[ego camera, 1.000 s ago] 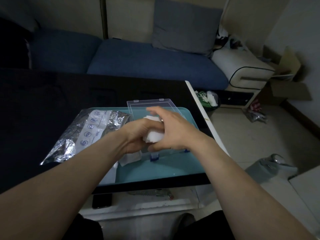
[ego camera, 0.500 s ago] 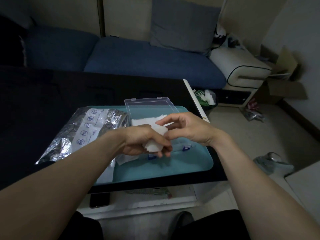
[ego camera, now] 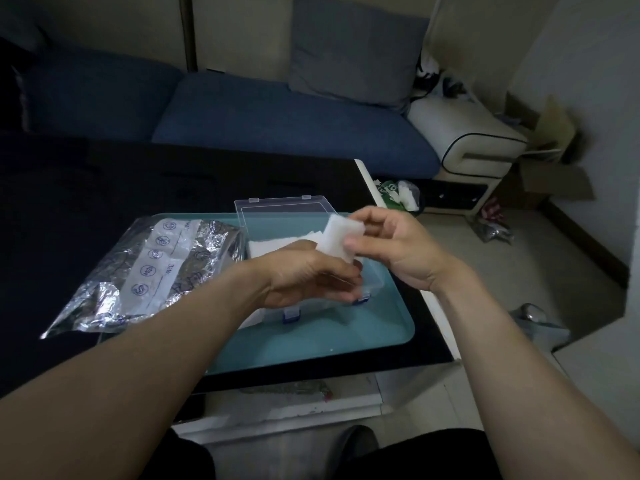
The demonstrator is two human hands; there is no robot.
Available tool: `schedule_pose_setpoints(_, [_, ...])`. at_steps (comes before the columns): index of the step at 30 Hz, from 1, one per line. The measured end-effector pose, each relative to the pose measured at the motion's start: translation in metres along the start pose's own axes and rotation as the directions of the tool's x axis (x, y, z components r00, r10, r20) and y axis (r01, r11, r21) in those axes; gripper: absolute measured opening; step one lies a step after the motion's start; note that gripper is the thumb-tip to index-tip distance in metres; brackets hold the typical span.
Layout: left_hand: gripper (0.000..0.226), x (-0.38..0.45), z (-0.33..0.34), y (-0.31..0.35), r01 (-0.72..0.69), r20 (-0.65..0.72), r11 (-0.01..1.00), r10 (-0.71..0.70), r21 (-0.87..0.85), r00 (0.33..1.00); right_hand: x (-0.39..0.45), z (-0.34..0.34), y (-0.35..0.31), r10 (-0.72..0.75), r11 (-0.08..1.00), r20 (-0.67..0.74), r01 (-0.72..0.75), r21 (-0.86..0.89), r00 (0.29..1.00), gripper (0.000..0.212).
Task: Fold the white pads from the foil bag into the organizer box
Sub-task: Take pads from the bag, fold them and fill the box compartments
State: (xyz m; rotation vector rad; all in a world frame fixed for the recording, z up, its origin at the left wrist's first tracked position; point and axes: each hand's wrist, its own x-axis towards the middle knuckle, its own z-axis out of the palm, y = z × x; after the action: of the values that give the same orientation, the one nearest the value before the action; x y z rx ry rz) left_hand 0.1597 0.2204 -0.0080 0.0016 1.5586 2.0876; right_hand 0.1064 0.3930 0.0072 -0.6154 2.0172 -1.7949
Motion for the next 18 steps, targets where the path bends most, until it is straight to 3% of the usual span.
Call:
schedule_pose_setpoints(2, [0.017,0.007,-0.002,-0.003,-0.046,-0.225,0.969,0.102,0.241,0.969,0.005,-0.005,0.001,-0.005,0.999,-0.202,0.011,0.031,0.979,0.023])
schedule_pose_setpoints(3, [0.015,0.010,-0.006,-0.005,-0.052,-0.317,0.893,0.212,0.446,0.925,0.010,-0.008,0.004,0.008,1.000,-0.295,-0.004,0.014,0.956,0.023])
schedule_pose_setpoints(4, [0.013,0.013,-0.011,-0.007,-0.040,-0.353,0.771,0.336,0.635,0.873,0.014,-0.011,0.008,0.016,1.000,-0.372,-0.024,-0.016,0.928,0.026])
schedule_pose_setpoints(6, [0.015,0.017,-0.018,-0.011,-0.019,-0.283,0.523,0.492,0.852,0.823,0.026,-0.015,0.019,0.048,0.993,-0.500,-0.097,-0.072,0.865,0.036])
schedule_pose_setpoints(10, [0.041,0.027,-0.024,-0.020,-0.020,-0.092,0.208,0.513,0.978,0.854,0.050,-0.006,0.036,0.155,0.944,-0.636,-0.303,-0.130,0.756,0.047])
schedule_pose_setpoints(13, [0.047,0.032,-0.026,-0.024,0.038,-0.051,0.039,0.432,0.999,0.900,0.060,0.004,0.037,0.159,0.865,-0.591,-0.401,-0.303,0.791,0.038])
schedule_pose_setpoints(15, [0.044,0.033,-0.028,-0.025,0.056,-0.038,-0.034,0.392,0.998,0.919,0.063,0.009,0.036,0.144,0.775,-0.581,-0.457,-0.438,0.801,0.027])
schedule_pose_setpoints(18, [0.043,0.034,-0.029,-0.026,0.064,-0.034,-0.068,0.374,0.996,0.927,0.067,0.017,0.037,0.108,0.645,-0.579,-0.500,-0.577,0.808,0.028])
